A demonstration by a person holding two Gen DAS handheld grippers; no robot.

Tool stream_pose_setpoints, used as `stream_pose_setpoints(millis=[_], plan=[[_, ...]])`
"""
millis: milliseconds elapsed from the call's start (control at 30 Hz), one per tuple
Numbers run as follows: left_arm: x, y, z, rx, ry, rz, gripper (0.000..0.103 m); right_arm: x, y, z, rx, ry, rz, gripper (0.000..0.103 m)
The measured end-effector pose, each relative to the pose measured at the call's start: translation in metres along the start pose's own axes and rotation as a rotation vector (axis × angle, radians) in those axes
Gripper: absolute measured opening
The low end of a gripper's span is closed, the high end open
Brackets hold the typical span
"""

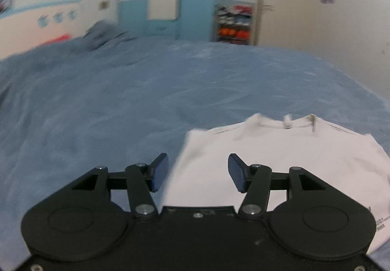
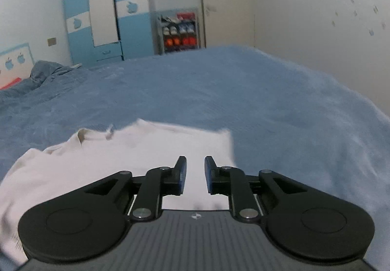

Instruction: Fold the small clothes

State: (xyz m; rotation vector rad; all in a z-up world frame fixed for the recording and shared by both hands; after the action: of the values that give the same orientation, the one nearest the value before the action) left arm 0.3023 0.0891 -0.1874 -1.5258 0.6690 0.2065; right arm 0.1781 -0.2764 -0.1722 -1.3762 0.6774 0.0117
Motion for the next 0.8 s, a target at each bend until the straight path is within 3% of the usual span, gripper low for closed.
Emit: stream_pose_setpoints(millis=[100, 167, 233, 367, 467, 533, 800], plan=[[0.04, 0.003, -0.03, 0.076, 0.006, 0.016, 0.056, 0.029, 0.0, 0.054, -0.078, -0.112, 0.028, 0.017], [0.064, 0.008, -0.048, 0.103, 0.054, 0.032, 0.056, 0.043, 0.003, 0.083, -0.109, -0.184, 0.046, 0.017], [0.082, 0.013, -0.065, 0.128, 0.086, 0.054, 0.056, 0.057, 0.008, 0.108, -0.153, -0.209, 0.056, 0.017], [0.115, 0.021, -0.069, 0.125, 0.071, 0.093, 0.056, 0.079, 0.02, 0.138, -0.177, -0.242, 0.096, 0.017], [0.13, 0.03, -0.056, 0.126, 0.012, 0.149, 0.056, 0.087, 0.029, 0.14, -0.222, -0.212, 0.101, 0.017], [0.133, 0.034, -0.047, 0.146, -0.013, 0.144, 0.056, 0.09, 0.029, 0.138, -0.262, -0.179, 0.088, 0.016], [0.118, 0.026, 0.015, 0.133, -0.121, 0.131, 0.06, 0.098, 0.027, 0.093, -0.206, -0.111, 0.099, 0.011]])
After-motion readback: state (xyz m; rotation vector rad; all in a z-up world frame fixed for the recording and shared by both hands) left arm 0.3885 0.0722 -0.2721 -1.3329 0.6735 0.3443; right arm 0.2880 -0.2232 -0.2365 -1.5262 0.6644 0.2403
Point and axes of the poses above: each gripper's, at about its wrist camera, not at the fingertips, and x roughly the way its jaws point, z to its left, y to its underside, the point moved 9 cm from there along x, roughly the way its jaws point, and after that the axes turned 7 degrees about y, right-handed, at the moved point
